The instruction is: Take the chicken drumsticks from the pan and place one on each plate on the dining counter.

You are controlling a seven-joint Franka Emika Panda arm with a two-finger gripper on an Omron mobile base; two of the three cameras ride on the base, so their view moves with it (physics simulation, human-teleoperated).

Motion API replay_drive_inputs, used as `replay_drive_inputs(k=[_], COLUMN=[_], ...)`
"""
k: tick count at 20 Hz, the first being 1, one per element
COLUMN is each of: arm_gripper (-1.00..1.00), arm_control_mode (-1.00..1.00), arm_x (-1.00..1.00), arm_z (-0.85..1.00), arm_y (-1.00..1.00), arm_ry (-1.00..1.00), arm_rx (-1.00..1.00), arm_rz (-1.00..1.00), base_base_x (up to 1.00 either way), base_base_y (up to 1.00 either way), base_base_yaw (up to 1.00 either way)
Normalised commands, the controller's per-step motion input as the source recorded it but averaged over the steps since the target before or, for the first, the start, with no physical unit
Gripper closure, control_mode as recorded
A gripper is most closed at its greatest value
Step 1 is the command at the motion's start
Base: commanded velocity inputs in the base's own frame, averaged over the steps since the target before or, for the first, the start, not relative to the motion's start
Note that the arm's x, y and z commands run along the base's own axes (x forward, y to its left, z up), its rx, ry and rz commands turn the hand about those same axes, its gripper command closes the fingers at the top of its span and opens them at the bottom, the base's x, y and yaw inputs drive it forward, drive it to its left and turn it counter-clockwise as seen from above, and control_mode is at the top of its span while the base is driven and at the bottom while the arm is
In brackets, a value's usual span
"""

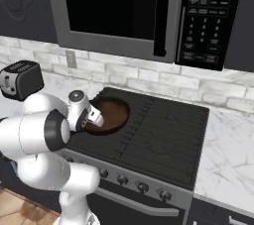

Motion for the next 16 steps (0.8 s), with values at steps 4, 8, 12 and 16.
replay_drive_inputs(k=[4, 8, 12, 16], arm_gripper=[1.00, 1.00, 1.00, 1.00], arm_control_mode=[-1.00, -1.00, -1.00, -1.00], arm_x=[0.11, 0.00, 0.00, 0.00], arm_z=[-0.48, -0.68, -0.87, -0.68], arm_y=[0.19, 0.29, 0.40, 0.27], arm_ry=[0.00, 0.04, 0.12, 0.06], arm_rx=[0.00, -0.02, -0.08, -0.05], arm_rz=[0.00, 0.00, -0.01, -0.02], base_base_x=[0.00, 0.00, 0.00, 0.00], base_base_y=[0.00, 0.00, 0.00, 0.00], base_base_yaw=[0.00, 0.00, 0.00, 0.00])
